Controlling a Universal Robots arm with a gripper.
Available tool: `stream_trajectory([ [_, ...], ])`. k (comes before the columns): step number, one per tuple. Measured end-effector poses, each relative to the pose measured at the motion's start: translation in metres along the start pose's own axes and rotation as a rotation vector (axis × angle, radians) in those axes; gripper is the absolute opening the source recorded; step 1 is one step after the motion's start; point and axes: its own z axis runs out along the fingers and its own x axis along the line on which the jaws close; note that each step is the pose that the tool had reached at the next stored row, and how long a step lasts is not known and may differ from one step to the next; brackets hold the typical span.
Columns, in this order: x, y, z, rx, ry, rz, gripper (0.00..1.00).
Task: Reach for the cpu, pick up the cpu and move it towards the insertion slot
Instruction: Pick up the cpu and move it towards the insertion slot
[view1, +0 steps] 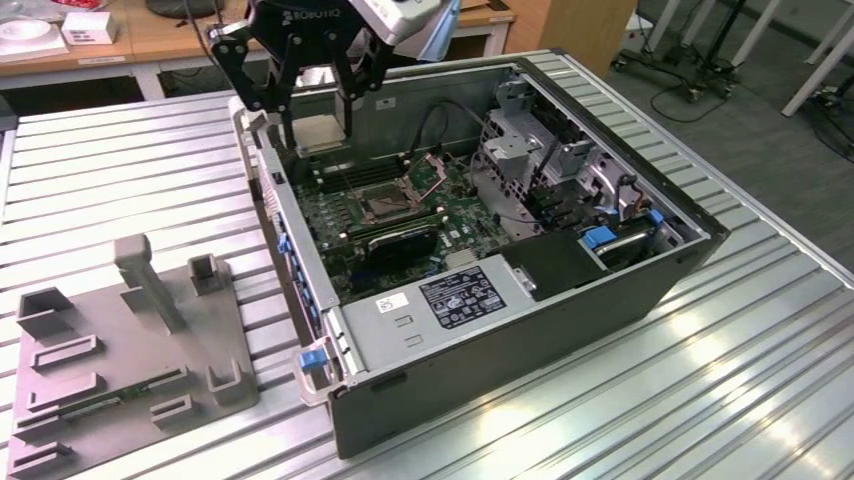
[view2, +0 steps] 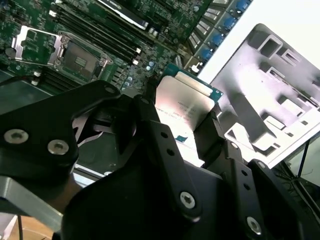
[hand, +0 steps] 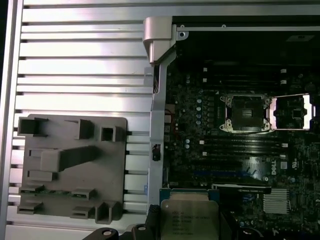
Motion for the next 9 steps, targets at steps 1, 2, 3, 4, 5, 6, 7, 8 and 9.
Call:
stream_trajectory([
  [1,-0.0019,0.0000,0.0000,0.0000,0.0000,0.000,0.55],
  [2,-0.0038,-0.0001,0.0000,0.0000,0.0000,0.000,0.55],
  [3,-0.0057,-0.0001,0.0000,0.0000,0.0000,0.000,0.55],
  [4,-0.0077,-0.0002,0.0001,0.0000,0.0000,0.000,0.55],
  [5,-0.0095,-0.0002,0.0001,-0.0001,-0.0001,0.000,0.55],
  [6,-0.0113,-0.0002,0.0001,0.0000,0.0000,0.000,0.55],
  [7,-0.0132,-0.0003,0.0001,0.0000,0.0000,0.000,0.55],
  [8,-0.0151,-0.0003,0.0002,-0.0001,-0.0001,0.000,0.55],
  [9,-0.0170,-0.0004,0.0002,0.0000,0.0000,0.000,0.55],
])
